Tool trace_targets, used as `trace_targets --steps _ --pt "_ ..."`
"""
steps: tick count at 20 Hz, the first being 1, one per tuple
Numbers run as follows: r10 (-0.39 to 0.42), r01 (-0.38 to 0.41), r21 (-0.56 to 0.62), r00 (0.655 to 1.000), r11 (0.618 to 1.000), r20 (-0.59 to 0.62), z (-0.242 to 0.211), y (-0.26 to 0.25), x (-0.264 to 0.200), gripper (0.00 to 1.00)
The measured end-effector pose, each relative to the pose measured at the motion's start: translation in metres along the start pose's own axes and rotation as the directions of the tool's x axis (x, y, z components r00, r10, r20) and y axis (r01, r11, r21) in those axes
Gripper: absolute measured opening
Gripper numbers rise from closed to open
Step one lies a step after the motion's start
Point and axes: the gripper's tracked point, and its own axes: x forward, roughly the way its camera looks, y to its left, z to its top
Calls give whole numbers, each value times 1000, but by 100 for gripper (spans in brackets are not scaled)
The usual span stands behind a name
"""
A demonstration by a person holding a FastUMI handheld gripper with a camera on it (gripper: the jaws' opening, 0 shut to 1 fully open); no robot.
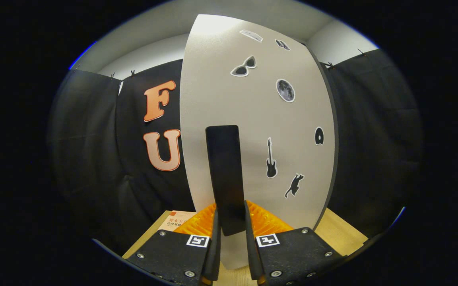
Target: Open the shoe cabinet door, grab the shoes and put them into the shoe cabinet, then close the shoe cabinet door.
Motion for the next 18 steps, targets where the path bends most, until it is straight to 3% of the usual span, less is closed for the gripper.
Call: trace_targets --steps 10,18 --pt "-12 12 52 1000 999 -8 -3 -37 -40 27" --pt "-68 68 36 998 997 4 2 -70 -72 26"
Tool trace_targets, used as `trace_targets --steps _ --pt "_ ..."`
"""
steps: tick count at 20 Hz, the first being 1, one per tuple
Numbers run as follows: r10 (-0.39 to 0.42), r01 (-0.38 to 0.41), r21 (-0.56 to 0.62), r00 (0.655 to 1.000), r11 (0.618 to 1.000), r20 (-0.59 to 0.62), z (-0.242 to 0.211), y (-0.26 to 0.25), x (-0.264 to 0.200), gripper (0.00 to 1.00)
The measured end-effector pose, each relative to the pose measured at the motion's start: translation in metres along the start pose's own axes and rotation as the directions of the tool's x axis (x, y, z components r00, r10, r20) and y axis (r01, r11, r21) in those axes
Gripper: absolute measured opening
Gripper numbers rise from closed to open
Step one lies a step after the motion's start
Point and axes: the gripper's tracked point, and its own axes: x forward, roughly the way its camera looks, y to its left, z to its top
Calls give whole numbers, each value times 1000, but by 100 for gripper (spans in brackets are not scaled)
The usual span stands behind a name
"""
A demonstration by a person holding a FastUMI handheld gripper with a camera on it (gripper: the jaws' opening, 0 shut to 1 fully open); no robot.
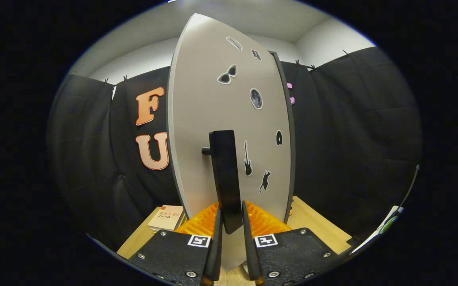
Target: Open the shoe cabinet door, grab the shoes and put them into the shoe cabinet, then close the shoe cabinet door.
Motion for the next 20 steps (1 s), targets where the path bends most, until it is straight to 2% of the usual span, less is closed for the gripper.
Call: trace_targets --steps 3,6,9,13,20 --pt "-52 53 -46 999 998 13 3 -21 -11 26" --pt "-66 66 -7 998 998 12 4 -38 -19 26" --pt "-111 112 -43 994 993 14 5 -51 -25 26" --pt "-137 137 0 990 991 12 7 -76 -36 26" --pt "-189 189 -3 982 982 18 7 -109 -47 26"
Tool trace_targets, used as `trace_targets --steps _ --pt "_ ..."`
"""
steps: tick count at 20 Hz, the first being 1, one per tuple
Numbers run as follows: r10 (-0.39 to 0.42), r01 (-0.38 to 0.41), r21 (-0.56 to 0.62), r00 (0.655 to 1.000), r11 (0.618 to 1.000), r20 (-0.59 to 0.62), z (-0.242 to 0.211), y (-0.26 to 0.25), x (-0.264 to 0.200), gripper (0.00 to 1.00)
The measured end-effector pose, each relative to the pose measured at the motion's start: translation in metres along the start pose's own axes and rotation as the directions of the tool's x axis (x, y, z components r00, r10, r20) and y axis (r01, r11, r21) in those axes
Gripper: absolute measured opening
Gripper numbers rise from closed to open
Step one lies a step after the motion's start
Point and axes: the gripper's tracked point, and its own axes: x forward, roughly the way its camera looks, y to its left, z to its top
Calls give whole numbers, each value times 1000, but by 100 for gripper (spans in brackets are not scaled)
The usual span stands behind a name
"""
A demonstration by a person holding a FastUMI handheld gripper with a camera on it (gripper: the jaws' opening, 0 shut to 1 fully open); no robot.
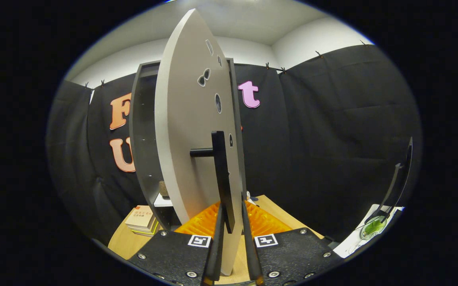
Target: Open the shoe cabinet door, grab the shoes and put them into the shoe cabinet, then close the shoe cabinet door.
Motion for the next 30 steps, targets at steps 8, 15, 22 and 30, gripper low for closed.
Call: trace_targets --steps 8,15,22,30 --pt "-73 73 -16 997 997 3 5 -47 0 26" --pt "-14 14 -17 1000 1000 17 9 -77 5 25" --pt "70 -70 -23 997 997 21 11 -103 14 26" --pt "108 -107 -49 994 993 20 16 -119 15 20"
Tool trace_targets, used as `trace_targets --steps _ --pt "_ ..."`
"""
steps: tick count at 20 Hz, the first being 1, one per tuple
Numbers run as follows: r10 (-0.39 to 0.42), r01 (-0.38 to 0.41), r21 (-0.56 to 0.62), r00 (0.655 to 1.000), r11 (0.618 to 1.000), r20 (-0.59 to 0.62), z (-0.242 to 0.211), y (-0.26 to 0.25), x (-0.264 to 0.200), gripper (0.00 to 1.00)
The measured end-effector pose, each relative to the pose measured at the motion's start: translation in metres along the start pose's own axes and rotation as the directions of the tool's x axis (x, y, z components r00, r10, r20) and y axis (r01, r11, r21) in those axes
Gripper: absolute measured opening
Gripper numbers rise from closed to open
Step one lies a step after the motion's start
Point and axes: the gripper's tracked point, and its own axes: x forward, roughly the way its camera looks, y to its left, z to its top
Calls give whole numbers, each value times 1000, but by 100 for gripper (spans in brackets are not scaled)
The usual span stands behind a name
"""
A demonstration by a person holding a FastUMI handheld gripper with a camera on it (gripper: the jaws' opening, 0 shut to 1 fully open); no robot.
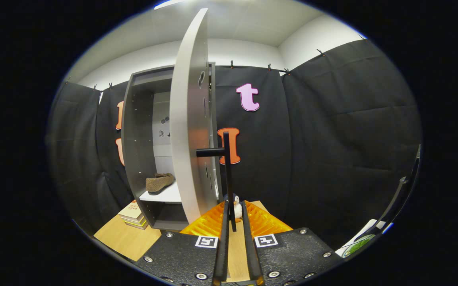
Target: Open the shoe cabinet door, grab the shoes and put them into the shoe cabinet, then close the shoe cabinet door.
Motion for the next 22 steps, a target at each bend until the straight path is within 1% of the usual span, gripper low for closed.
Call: trace_targets --steps 4,9,17,22 --pt "-55 55 5 998 998 10 4 -19 -11 19" --pt "-72 72 -1 997 997 4 3 -24 -22 19" --pt "-47 47 -14 999 999 -4 2 12 -40 19" --pt "-7 7 -8 999 1000 -41 -19 52 -49 19"
